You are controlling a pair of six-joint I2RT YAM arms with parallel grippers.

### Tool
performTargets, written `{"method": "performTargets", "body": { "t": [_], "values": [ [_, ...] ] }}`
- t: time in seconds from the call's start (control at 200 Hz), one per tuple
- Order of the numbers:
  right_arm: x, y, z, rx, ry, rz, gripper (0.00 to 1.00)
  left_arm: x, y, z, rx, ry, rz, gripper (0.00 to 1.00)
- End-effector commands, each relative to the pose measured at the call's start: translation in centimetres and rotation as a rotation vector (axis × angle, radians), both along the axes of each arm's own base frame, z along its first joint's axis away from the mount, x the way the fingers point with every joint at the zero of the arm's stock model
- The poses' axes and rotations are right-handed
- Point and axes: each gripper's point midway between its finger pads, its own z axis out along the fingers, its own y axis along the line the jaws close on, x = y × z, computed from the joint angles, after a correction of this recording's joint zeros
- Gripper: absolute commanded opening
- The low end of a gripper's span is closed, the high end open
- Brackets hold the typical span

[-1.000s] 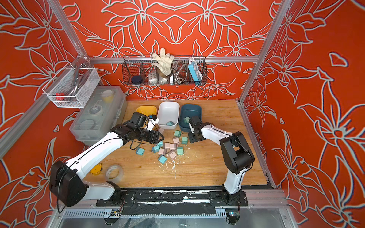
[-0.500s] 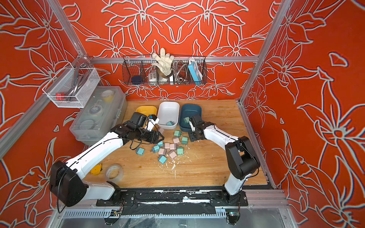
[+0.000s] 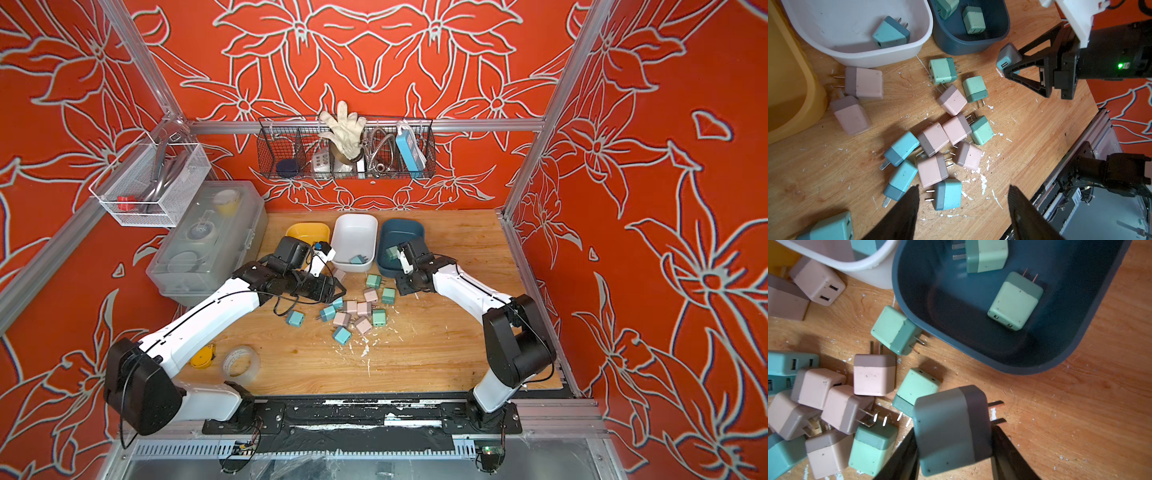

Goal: Place the plugs by color into the storage box
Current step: Place the plug in the storage box.

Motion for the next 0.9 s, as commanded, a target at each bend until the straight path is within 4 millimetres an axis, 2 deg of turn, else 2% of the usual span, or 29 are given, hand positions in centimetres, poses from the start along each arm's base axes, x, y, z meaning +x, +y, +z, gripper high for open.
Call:
{"method": "performTargets", "body": {
  "t": [0.0, 0.25, 0.425, 0.666, 0.896],
  "values": [
    [1.2, 2.2, 2.9, 0.099, -0.041, 0.013, 0.34, -0.3, 0.0, 0.7, 0.000, -0.008, -0.009, 0.68],
    [3.5, 5.7, 4.7, 0.152, -0.044, 0.062, 0.35, -0.2, 0.5, 1.1, 0.024, -0.036, -0.001, 0.68],
    [5.4, 8.4, 5.1, 0.163, -0.044, 0.097, 0.35, -0.1, 1.0, 2.1, 0.035, -0.084, 0.008, 0.68],
    [7.7, 11.7, 4.7, 0.137, -0.023, 0.160, 0.36, -0.2, 1.9, 3.9, 0.030, -0.179, 0.020, 0.69],
    [9.9, 13.9, 2.8, 0.096, 0.010, 0.210, 0.37, -0.1, 2.0, 4.2, 0.013, -0.210, 0.026, 0.70]
  ]
}}
